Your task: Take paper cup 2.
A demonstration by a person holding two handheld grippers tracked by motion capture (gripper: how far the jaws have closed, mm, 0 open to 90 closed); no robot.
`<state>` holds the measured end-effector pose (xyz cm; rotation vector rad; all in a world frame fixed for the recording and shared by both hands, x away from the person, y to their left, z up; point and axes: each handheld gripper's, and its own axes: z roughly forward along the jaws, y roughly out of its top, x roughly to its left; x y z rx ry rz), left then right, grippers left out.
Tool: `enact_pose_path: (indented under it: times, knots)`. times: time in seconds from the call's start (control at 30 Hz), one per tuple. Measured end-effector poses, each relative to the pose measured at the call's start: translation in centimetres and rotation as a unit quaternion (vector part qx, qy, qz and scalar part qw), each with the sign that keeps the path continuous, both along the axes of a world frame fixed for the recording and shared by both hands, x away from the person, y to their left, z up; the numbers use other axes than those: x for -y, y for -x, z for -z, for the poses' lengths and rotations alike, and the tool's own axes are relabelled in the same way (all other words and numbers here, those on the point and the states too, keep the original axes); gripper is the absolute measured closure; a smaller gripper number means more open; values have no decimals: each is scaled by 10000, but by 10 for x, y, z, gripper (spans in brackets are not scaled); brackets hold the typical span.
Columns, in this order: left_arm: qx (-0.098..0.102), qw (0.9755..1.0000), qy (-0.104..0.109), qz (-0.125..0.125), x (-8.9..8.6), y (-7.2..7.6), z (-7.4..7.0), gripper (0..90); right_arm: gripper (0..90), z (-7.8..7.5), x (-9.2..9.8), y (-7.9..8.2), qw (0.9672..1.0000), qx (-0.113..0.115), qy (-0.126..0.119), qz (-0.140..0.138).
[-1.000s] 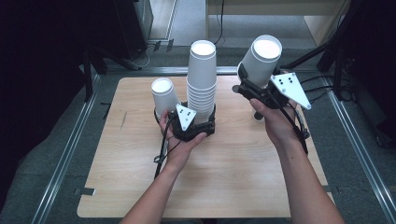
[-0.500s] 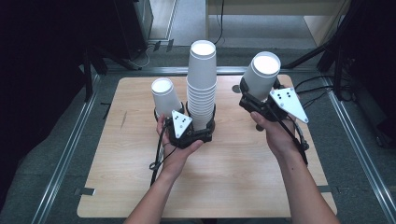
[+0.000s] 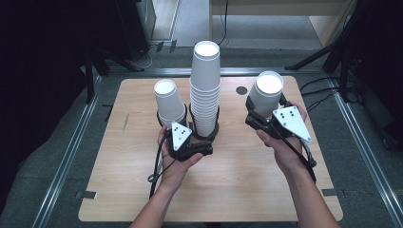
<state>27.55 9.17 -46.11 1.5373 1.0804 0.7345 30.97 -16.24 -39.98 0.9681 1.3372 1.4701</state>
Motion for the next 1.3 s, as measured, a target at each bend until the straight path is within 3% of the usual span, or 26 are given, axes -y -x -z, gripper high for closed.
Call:
enact_pose_path:
  times: [0.2,0.53,1.03,1.3]
  knots:
    - [-108,9999,-14,-11,-3,4,7,0,139,13,1,10,9996,-186,211,36]
    - [-150,9997,-137,112,-1,11,10,0,139,34,1,30,9991,-228,347,-60]
    - [-220,9990,-261,288,3,17,15,0,143,58,4,40,9965,-505,636,-209]
    - [-272,9983,-240,449,3,21,15,0,155,76,-3,45,9918,-455,1177,-188]
